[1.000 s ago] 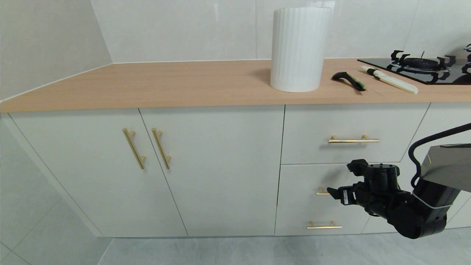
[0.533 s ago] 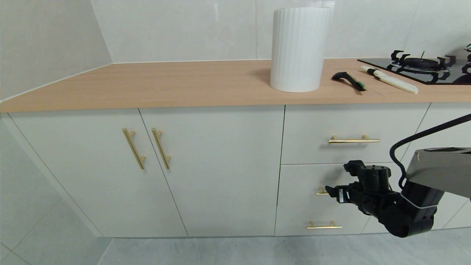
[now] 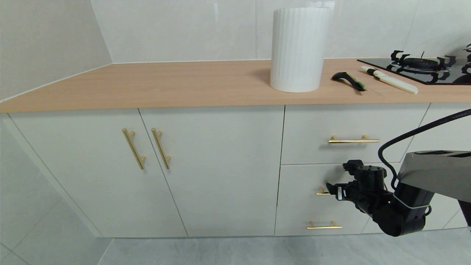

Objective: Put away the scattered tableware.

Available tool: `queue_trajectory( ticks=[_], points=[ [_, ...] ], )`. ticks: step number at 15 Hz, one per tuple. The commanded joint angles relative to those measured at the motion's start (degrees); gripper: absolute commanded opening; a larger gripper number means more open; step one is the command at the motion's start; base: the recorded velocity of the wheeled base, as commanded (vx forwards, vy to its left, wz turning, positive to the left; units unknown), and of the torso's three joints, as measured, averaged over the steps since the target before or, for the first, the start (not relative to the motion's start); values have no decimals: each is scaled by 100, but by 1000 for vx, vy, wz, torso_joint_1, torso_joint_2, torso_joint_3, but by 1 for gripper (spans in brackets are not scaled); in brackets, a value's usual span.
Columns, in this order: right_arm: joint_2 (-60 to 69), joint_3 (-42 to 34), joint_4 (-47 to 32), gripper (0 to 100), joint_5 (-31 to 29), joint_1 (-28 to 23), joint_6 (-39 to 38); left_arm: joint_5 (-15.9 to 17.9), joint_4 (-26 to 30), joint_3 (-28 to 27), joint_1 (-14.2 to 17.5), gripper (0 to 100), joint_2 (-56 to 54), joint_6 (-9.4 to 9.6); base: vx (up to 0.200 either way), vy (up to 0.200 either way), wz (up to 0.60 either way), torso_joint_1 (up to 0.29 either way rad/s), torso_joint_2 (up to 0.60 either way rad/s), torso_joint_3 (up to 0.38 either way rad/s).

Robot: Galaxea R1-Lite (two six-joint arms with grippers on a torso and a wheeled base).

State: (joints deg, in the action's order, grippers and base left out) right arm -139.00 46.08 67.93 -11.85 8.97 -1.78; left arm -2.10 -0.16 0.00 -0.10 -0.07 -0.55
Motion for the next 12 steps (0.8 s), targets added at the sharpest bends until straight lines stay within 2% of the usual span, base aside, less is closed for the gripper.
queue_trajectory(
  ticks=[1, 12],
  points=[
    [-154, 59, 80, 100, -10, -1, 2, -1, -2, 0, 1, 100, 7, -7, 0, 0, 0, 0, 0, 0],
    [-251, -3, 80, 100, -54, -89, 20, -1, -2, 0, 1, 100, 7, 2, 0, 0, 0, 0, 0, 0]
  ],
)
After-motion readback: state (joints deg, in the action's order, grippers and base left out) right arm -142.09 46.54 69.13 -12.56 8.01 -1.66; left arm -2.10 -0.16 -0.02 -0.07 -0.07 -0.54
